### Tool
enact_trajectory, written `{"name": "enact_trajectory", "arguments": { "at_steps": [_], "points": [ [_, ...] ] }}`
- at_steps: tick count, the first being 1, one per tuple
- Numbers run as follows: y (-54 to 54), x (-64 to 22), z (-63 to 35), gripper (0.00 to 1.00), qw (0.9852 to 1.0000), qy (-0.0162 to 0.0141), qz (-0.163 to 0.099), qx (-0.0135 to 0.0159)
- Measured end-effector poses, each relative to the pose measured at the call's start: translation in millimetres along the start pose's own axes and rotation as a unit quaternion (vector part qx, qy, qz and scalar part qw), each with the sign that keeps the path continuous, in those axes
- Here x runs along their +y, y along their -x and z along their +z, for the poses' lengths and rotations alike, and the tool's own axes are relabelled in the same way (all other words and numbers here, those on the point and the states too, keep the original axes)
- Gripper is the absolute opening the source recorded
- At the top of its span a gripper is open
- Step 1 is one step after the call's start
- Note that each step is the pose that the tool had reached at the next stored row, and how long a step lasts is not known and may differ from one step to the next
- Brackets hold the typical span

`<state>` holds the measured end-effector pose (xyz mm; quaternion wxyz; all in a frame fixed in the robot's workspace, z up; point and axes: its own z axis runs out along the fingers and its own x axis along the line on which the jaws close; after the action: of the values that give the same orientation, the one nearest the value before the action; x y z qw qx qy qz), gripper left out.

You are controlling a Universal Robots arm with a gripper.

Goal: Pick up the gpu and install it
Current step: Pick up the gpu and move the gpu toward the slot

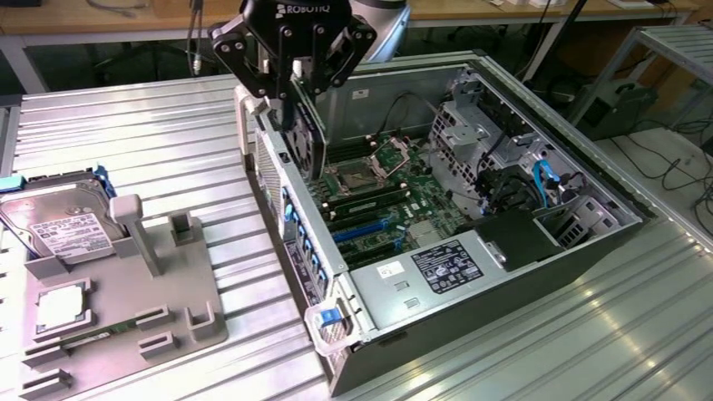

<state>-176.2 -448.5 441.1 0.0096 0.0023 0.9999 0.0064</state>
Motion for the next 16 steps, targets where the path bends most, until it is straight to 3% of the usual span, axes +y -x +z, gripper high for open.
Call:
{"name": "enact_trajectory", "arguments": {
  "at_steps": [16],
  "points": [
    [20.2, 0.1, 0.7, 0.27, 1.0000, 0.0000, 0.000, 0.0000]
  ]
}}
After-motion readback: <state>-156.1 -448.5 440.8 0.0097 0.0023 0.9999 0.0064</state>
